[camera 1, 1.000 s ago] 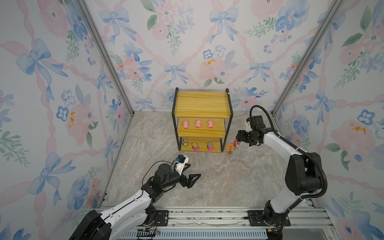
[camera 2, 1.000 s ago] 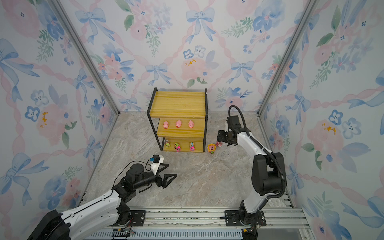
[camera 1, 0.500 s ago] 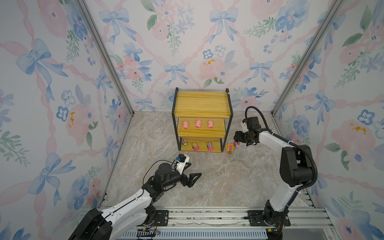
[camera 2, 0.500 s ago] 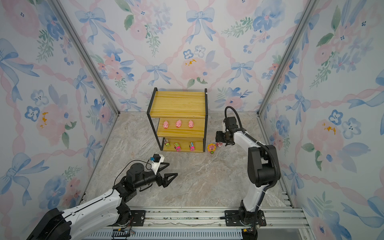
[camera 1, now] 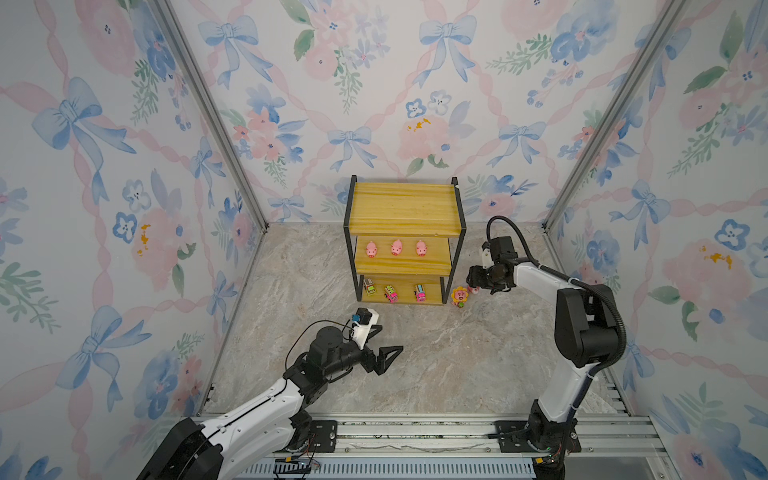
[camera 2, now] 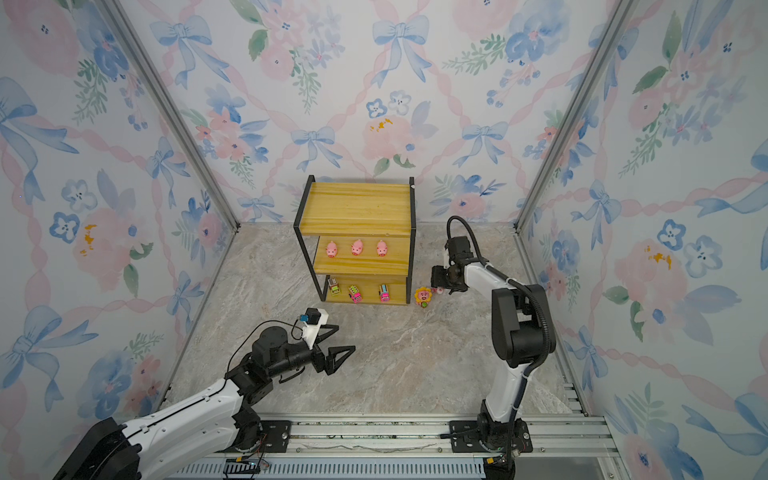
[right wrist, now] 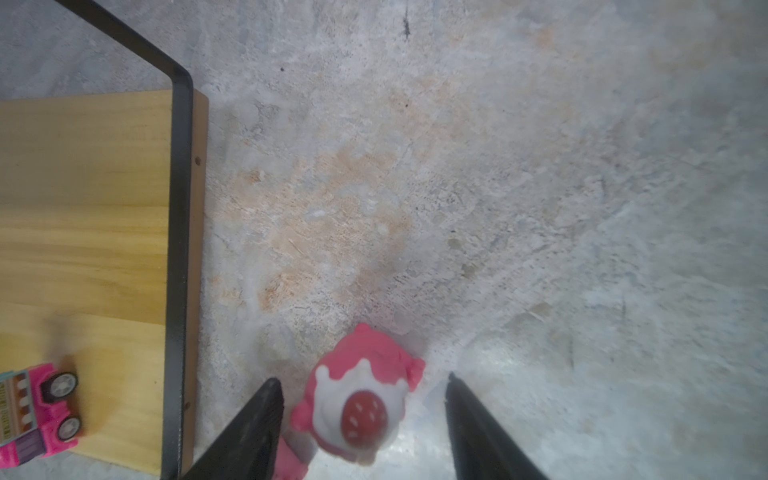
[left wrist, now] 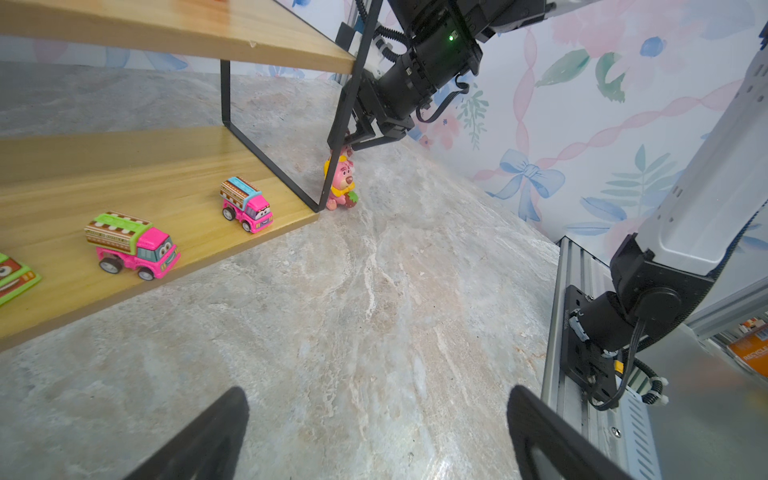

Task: Place and organize the plastic toys onto the shelf
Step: 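Lower the right gripper onto the pink strawberry figure and close on it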

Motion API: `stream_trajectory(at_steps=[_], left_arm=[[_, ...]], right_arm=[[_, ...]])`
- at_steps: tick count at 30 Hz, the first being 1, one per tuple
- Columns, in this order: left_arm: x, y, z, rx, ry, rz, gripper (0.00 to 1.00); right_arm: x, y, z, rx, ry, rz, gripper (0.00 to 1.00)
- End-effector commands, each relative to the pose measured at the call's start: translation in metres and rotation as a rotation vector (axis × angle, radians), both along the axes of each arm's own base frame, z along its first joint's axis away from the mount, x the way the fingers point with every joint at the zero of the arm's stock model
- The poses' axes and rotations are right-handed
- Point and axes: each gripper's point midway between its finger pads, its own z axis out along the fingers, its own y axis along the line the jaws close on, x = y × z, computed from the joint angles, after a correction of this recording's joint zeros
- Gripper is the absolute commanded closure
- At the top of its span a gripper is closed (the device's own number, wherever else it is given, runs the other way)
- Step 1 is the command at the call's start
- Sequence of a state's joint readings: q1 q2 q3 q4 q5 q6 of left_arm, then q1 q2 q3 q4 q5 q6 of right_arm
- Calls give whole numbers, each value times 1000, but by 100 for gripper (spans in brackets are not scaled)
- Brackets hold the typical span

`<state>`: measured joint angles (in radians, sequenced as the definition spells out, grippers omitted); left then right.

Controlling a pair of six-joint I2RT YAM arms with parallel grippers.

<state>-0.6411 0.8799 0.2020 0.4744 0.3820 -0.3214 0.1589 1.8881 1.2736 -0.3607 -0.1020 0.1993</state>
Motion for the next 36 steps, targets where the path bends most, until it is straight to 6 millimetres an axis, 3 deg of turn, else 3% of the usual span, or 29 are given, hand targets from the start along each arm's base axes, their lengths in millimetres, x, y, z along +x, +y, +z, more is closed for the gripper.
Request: stream_trajectory(at_steps=[1,32,36], left_arm=[[1,-1,3,-3,-18,1,2],[0,3,3,-7,-25,17,2],[0,3,2,-6,-26,18,2]], right_arm=[[3,8,-9,2,18,25,36],[7,8,-22,-36,79,7,44],[8,8,-23,-33,84,9,49]])
